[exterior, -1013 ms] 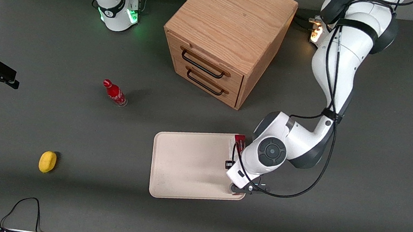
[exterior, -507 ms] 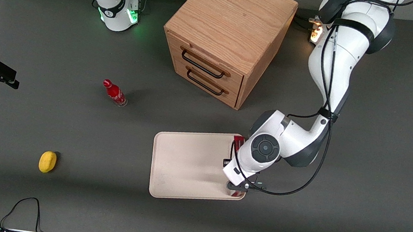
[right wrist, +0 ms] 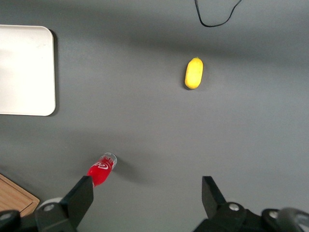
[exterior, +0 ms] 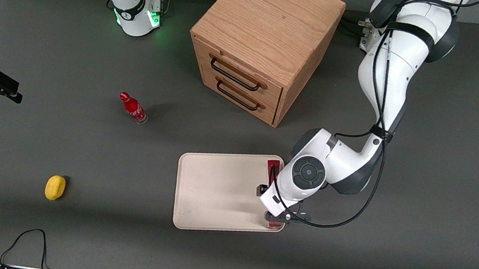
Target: Place red cookie box on tray
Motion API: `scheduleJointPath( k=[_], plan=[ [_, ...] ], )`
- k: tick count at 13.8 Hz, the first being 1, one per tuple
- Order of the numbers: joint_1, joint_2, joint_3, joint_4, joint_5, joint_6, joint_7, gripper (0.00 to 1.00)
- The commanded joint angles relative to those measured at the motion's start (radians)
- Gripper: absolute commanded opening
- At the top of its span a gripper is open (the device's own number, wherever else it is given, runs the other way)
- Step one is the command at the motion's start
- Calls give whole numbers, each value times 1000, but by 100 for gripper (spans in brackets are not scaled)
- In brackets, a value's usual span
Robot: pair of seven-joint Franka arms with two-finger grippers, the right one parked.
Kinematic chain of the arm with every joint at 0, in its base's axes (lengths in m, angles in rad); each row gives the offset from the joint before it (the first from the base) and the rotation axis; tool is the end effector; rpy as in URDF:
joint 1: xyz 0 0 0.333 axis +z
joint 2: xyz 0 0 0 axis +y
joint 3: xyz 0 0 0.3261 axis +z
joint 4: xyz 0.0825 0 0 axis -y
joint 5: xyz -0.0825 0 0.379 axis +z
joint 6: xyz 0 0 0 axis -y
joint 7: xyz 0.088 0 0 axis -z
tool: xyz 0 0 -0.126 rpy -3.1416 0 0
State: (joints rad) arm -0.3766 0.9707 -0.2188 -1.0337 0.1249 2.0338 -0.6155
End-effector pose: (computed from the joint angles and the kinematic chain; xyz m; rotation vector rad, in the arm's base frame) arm 0.6875 -0.3835 0.2504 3.0591 0.0984 0.0043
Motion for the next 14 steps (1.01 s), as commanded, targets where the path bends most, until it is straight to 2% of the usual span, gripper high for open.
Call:
scheduleJointPath(
  k=[1, 5, 9, 11, 14],
  plan=[
    [-1, -18, 7, 17, 18, -26, -20, 100],
    [51, -174, 6, -104, 18, -115, -1, 100],
    [136, -445, 4, -332, 13, -193, 57, 100],
    [198, -567, 3, -431, 10, -237, 141, 100],
    [338, -668, -1, -457, -5, -374, 339, 100]
  ],
)
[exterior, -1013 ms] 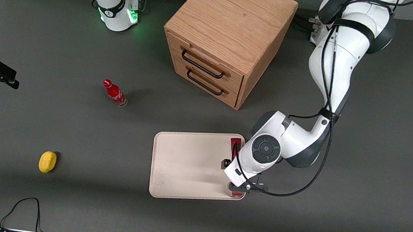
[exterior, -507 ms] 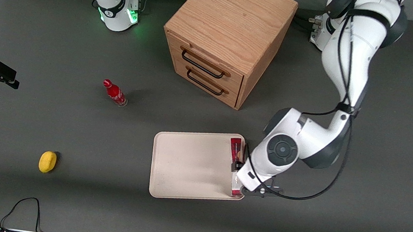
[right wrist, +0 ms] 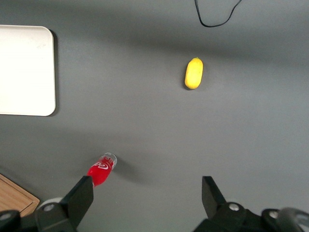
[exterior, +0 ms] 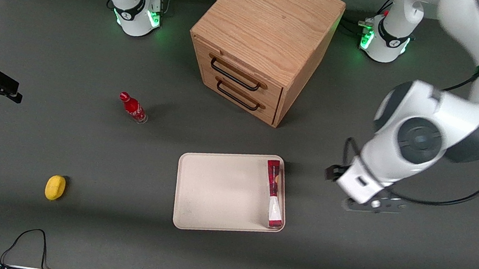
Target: Place red cookie box on tray
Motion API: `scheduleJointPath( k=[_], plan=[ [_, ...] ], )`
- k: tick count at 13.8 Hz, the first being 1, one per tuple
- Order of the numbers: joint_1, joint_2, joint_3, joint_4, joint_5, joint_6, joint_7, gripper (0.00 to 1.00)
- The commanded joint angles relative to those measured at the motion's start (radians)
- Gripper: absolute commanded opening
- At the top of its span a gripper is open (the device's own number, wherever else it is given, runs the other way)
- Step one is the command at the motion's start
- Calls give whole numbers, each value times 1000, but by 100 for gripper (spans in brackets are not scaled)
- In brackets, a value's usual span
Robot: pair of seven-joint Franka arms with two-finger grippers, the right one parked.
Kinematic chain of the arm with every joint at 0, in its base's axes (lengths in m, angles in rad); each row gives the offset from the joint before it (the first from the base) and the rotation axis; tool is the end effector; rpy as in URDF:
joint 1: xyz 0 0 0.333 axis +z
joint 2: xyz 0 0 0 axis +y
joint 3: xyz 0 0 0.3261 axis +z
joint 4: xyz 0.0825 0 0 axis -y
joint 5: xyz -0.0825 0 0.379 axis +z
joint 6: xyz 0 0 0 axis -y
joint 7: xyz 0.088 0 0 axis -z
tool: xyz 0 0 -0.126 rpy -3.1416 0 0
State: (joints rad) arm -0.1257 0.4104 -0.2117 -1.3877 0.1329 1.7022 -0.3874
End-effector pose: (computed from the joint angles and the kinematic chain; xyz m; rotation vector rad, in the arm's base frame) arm 0.6425 -0.1855 0.4650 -3.0653 -0.0617 0.0994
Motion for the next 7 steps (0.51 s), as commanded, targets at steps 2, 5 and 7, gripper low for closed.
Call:
scheduleJointPath(
  k=[2, 5, 7],
  plan=[
    [141, -197, -2, -170, -15, -78, 203, 100],
    [154, -314, 85, -286, -21, -59, 310, 100],
    [77, -355, 217, -310, -48, -70, 323, 100]
  ],
)
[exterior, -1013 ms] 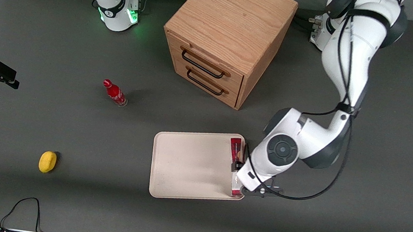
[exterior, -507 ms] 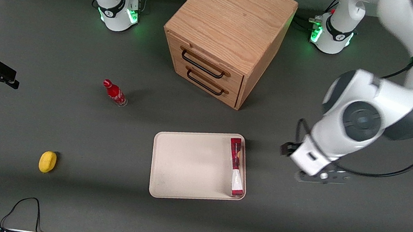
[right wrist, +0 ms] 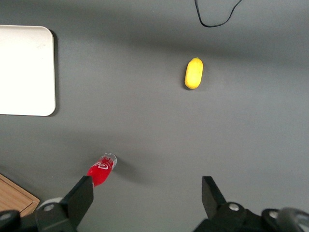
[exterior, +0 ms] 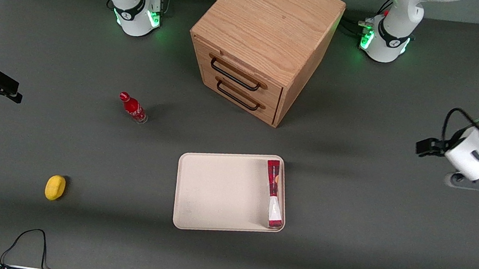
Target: Place red cookie box on tray
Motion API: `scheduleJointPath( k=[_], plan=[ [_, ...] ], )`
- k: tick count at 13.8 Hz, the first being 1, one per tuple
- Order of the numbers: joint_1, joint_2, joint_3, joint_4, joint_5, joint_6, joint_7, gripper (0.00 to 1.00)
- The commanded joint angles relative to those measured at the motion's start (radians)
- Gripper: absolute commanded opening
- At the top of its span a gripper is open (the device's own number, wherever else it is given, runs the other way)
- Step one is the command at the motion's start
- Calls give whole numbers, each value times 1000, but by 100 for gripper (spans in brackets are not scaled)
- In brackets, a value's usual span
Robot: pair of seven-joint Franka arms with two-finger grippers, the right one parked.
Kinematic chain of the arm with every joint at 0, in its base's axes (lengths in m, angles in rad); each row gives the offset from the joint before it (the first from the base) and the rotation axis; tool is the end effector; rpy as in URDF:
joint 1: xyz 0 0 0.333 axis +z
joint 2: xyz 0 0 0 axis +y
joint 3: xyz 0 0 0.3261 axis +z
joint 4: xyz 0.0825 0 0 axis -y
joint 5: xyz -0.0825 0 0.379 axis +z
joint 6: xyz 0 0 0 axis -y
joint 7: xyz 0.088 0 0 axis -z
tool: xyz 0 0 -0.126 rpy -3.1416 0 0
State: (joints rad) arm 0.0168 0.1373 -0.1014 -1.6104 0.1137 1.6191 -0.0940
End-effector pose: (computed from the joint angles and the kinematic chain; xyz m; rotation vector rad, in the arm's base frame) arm 0.5844 -0.0325 0.5240 -3.0262 0.0050 0.1795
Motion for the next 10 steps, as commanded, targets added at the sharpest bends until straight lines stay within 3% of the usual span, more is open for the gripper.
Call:
scheduleJointPath(
  k=[1, 3, 8, 10],
  plan=[
    [-55, -132, 117, -161, -52, 37, 30, 100],
    [-12, -234, 114, -276, -94, 105, 30, 100],
    [-54, -203, 121, -145, -75, -40, 17, 100],
    [-18, -191, 112, -132, -77, -45, 7, 100]
  ],
)
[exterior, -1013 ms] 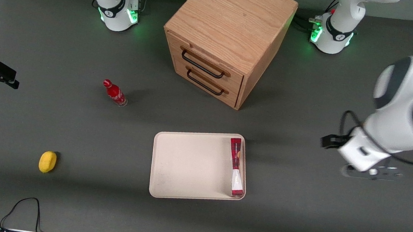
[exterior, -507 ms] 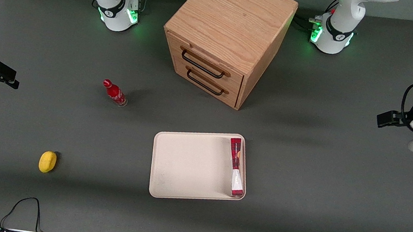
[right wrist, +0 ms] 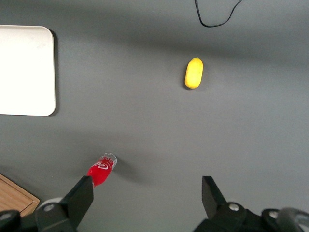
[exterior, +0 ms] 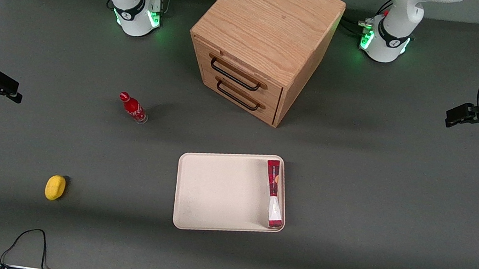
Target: Place red cookie box on tray
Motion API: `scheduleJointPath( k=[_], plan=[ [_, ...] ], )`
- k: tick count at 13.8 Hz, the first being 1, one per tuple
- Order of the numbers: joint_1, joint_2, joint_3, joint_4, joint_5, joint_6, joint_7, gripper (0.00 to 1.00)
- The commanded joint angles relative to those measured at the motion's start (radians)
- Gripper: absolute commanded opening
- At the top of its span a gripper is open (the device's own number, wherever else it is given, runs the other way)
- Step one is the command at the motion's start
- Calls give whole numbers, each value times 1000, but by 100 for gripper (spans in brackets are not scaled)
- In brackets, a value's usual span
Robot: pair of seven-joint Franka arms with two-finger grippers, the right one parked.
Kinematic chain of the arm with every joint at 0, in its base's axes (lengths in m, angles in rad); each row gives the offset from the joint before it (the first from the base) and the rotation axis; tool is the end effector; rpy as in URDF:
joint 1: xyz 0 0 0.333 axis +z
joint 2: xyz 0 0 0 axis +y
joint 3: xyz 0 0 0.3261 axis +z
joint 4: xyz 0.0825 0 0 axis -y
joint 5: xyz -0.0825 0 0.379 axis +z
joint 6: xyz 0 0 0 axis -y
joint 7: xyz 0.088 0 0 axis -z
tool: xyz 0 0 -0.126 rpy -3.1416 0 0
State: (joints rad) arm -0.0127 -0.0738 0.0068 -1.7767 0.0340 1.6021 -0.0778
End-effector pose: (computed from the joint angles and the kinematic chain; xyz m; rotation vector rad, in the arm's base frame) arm 0.5197 0.0012 0.5620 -3.0984 -0.1071 0.1541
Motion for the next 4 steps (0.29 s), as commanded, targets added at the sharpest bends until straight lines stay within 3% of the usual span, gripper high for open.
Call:
scheduleJointPath(
  k=[1, 4],
  plan=[
    [5, 26, 4, 40, 3, -30, -14, 100],
    [-7, 26, 10, 45, 4, -53, -28, 100]
  ],
)
